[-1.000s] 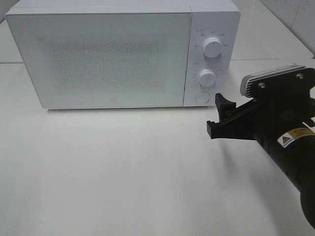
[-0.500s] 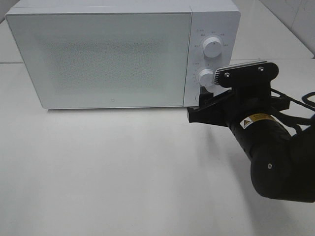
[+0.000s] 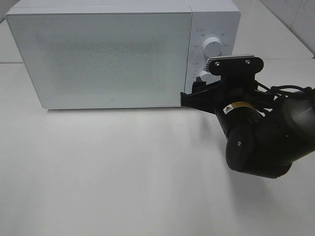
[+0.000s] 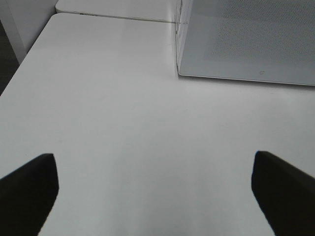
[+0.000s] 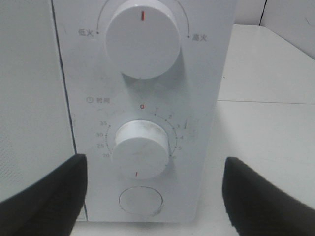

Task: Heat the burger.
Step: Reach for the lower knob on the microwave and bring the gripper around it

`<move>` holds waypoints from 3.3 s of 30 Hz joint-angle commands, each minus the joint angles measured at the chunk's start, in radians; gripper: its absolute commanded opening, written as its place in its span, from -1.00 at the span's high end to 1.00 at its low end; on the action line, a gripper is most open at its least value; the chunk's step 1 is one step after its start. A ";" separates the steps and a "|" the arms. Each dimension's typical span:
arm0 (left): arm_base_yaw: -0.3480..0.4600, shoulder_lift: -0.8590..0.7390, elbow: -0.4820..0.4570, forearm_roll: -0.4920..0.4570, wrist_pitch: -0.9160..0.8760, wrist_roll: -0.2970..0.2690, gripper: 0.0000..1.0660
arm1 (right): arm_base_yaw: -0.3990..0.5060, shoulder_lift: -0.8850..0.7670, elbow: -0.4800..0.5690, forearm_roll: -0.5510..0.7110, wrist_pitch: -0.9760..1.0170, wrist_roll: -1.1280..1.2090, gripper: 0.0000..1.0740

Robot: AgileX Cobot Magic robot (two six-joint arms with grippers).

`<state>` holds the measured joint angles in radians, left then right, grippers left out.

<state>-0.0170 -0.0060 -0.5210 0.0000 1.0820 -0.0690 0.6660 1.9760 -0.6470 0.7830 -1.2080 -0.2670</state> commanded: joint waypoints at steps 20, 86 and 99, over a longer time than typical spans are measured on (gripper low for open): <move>0.002 -0.014 0.001 0.000 -0.012 -0.002 -0.88 | -0.073 0.119 -0.151 -0.083 -0.021 0.011 -0.41; 0.002 -0.014 0.001 0.000 -0.012 -0.002 -0.88 | -0.087 0.118 -0.190 -0.321 -0.194 1.411 1.00; 0.002 -0.014 0.001 0.000 -0.012 -0.002 -0.88 | -0.087 0.118 -0.190 -0.331 -0.193 1.754 1.00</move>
<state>-0.0170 -0.0060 -0.5210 0.0000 1.0820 -0.0690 0.5820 2.1160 -0.7880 0.6100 -1.2060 1.4470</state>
